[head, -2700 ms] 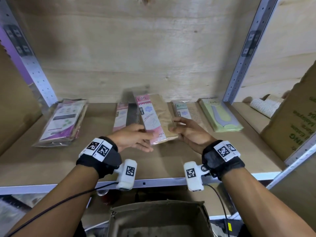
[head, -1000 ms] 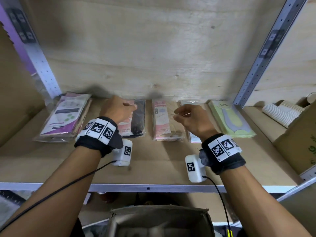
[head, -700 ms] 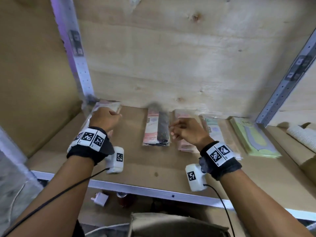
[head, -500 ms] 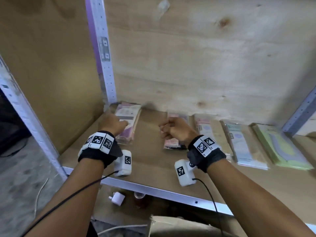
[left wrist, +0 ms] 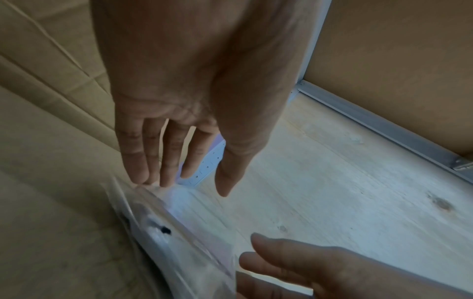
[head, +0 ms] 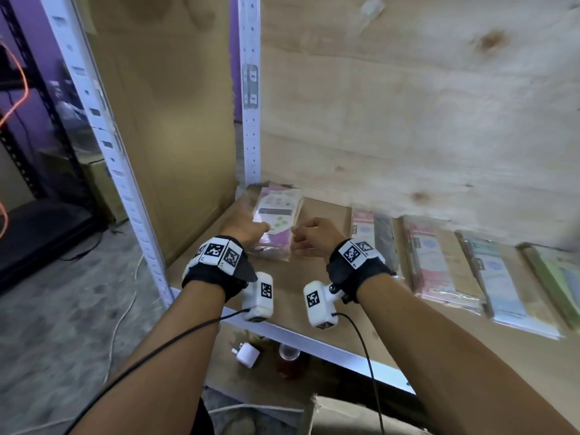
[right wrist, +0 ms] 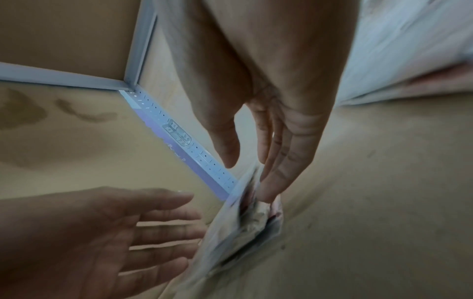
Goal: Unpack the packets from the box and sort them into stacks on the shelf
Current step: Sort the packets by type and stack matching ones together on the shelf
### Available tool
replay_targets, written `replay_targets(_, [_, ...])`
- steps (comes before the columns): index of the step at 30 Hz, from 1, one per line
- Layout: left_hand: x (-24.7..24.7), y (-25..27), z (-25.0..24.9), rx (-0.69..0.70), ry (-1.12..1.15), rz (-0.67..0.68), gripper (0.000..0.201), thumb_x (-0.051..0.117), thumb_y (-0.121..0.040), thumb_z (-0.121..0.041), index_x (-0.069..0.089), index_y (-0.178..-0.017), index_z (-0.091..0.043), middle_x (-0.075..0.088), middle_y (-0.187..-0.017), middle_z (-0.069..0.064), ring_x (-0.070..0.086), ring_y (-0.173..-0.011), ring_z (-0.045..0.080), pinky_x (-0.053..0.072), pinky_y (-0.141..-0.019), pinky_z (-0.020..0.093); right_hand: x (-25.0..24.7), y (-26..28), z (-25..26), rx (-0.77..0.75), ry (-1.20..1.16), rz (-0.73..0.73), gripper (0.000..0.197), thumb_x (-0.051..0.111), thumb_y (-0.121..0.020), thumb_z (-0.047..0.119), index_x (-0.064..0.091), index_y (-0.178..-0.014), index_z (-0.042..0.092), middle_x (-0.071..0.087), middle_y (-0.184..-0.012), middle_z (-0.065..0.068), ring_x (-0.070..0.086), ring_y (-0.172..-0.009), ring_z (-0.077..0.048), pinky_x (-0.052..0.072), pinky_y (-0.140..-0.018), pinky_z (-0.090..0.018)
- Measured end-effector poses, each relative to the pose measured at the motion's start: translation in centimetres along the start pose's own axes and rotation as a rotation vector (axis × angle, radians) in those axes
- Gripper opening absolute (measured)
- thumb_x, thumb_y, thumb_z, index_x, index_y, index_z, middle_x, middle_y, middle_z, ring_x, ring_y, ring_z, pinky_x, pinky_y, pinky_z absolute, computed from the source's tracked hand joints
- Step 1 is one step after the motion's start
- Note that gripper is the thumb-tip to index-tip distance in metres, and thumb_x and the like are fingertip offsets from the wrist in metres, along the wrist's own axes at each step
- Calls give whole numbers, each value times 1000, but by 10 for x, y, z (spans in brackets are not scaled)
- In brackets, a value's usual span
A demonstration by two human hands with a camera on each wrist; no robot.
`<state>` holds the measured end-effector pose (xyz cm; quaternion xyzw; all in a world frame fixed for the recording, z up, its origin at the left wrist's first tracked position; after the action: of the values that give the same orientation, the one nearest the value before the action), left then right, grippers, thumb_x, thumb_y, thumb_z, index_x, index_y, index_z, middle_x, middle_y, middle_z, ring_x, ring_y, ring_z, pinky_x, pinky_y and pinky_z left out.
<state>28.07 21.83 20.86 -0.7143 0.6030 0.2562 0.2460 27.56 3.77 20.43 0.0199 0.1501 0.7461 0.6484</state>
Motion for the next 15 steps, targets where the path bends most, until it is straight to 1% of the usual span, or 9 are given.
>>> replay_targets(2, [2,0,-2,-36,9,32,30,72,-88,-26,59,-114,-16,64,-106,-1,65,-92,18,46,-71,20,2,-2,-3,-10,16,-21,12,68,-91,9,56,-91,8,59,-75,-9,61,-49,-15,56,-50,-27])
replay_targets(4, [7,-1,-2,-105,43,99,40,70,-90,-29,60,-123,-9,68,-114,10,67,-102,29,54,-87,32,2,-3,-5,-23,32,-45,21,70,-88,3,50,-91,11,60,-78,-12,58,-52,-17,53,-56,-29])
replay_targets(5, [8,0,-1,-137,76,122,38,69,-91,-29,60,-121,-9,68,-111,12,68,-98,32,55,-88,37,2,-2,-6,-28,36,-54,25,69,-86,-1,48,-92,12,60,-81,-15,56,-57,-20,51,-62,-34])
replay_targets(6, [10,0,-1,-158,122,132,30,68,-92,-27,62,-114,-8,68,-104,13,67,-89,32,56,-83,39,-1,-1,-7,-34,42,-59,27,68,-86,-4,47,-92,12,60,-81,-17,55,-61,-22,49,-63,-38])
replay_targets(8, [11,1,-1,-163,211,114,11,64,-93,-18,64,-97,-7,66,-92,15,61,-76,29,56,-76,42,-7,4,-8,-38,50,-56,27,67,-85,-7,49,-97,10,59,-80,-17,53,-61,-21,46,-59,-34])
replay_targets(10, [9,-1,-1,-137,264,48,8,59,-92,-6,64,-98,-4,66,-88,15,61,-76,32,55,-77,44,-17,11,-8,-30,19,-42,32,66,-86,-8,51,-112,5,59,-80,-15,54,-60,-19,45,-55,-30])
replay_targets(12, [6,-3,-2,-102,253,25,23,56,-91,2,62,-114,-1,69,-102,16,66,-94,42,56,-92,45,-30,18,-6,-30,-34,-31,41,63,-87,-8,50,-125,2,60,-89,-15,56,-63,-18,47,-57,-28])
replay_targets(13, [4,-2,-5,-77,189,27,33,54,-92,3,61,-123,-4,68,-114,16,65,-107,40,53,-98,43,-37,23,-4,-35,-66,-26,43,61,-88,-8,49,-128,2,61,-95,-16,57,-64,-18,48,-58,-28])
replay_targets(15, [1,2,-13,26,2,40,48,54,-91,4,58,-136,-9,62,-132,16,59,-117,31,48,-99,33,-53,34,0,-54,-145,-13,43,58,-89,-8,48,-130,4,63,-94,-12,59,-61,-15,49,-57,-27])
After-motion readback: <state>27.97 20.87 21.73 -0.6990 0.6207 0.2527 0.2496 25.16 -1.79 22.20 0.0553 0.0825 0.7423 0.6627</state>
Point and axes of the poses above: each hand's wrist, its own y-axis away from the middle knuckle, its own x-axis out of the palm, z = x × y, the point moved 3 cm from there along -y, towards the middle knuckle
